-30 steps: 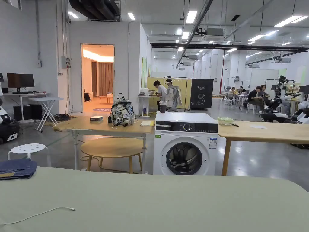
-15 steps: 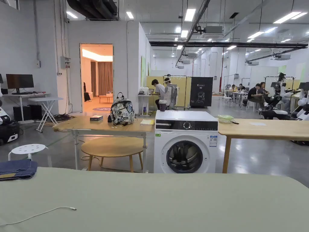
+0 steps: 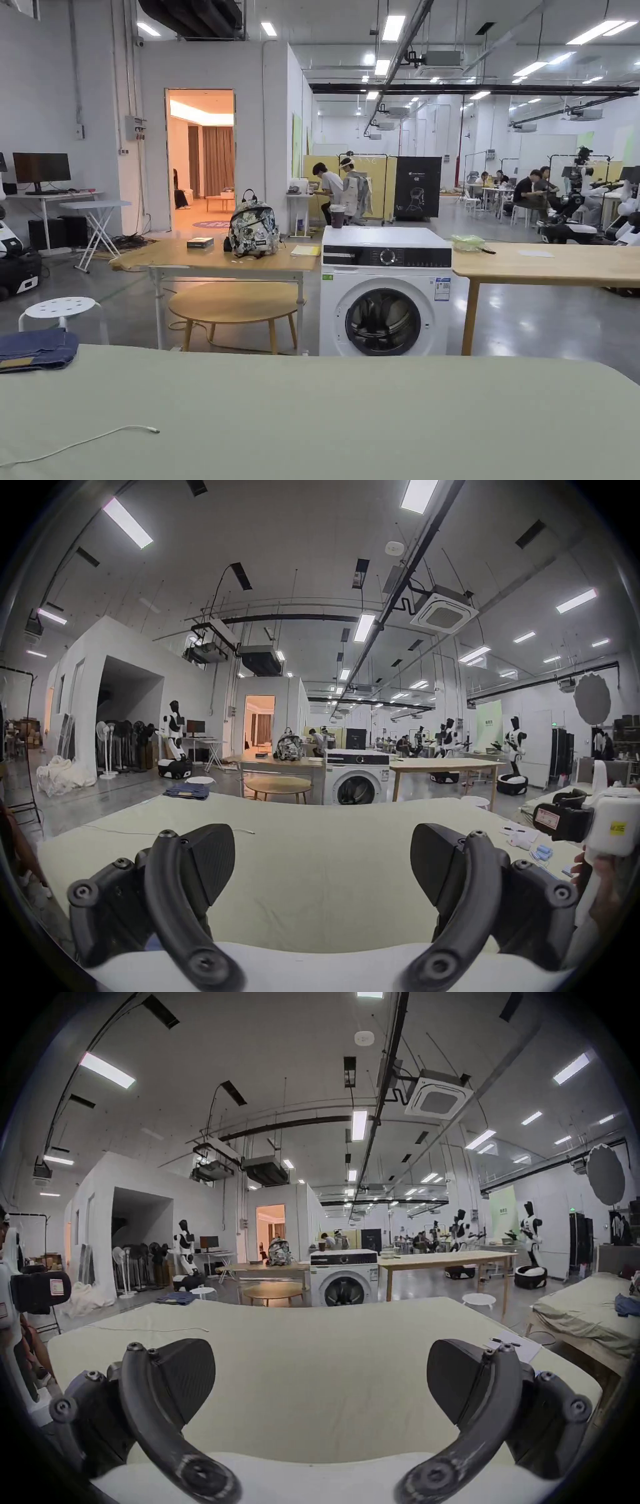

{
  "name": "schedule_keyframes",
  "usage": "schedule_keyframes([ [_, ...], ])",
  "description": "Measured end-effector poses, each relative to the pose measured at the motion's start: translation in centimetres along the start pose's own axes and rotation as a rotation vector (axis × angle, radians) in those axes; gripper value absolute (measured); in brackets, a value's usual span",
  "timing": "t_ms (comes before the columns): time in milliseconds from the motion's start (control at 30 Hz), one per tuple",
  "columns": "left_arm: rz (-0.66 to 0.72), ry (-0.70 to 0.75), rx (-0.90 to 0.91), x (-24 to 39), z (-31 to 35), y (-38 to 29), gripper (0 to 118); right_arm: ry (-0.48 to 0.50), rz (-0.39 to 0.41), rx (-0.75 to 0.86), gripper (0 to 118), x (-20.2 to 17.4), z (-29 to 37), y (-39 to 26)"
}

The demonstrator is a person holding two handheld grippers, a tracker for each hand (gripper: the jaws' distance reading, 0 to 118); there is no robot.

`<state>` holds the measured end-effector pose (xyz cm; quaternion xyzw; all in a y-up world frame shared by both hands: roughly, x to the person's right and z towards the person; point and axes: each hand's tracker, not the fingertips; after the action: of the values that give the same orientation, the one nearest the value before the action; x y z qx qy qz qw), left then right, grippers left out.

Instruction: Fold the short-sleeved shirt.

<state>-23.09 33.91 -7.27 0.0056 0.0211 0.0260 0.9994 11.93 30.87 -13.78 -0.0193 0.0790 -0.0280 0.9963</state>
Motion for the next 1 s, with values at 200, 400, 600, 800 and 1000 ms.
schedule_keyframes([
  [200,-0.027,0.017,-0.002,0.2,0.0,0.1,104,0.002,0.000,-0.006,118,0.2,0.0,0.2],
  [400,-0.033,0.015,-0.005,0.3,-0.1,0.2,104,0.053,-0.031,-0.013,118,0.3,0.0,0.3],
  [600,-0.034,0.023,-0.017,0.4,-0.5,0.3,104,0.038,-0.016,-0.025,118,0.1,-0.3,0.8],
  [800,-0.016,0.018,-0.020,0.2,-0.7,0.6,104,0.034,-0.062,-0.063,118,0.3,-0.8,1.6],
  [1000,0.049,-0.001,-0.063,-0.4,-1.1,0.7,104,0.059,-0.325,-0.101,118,1.2,-0.8,3.4],
])
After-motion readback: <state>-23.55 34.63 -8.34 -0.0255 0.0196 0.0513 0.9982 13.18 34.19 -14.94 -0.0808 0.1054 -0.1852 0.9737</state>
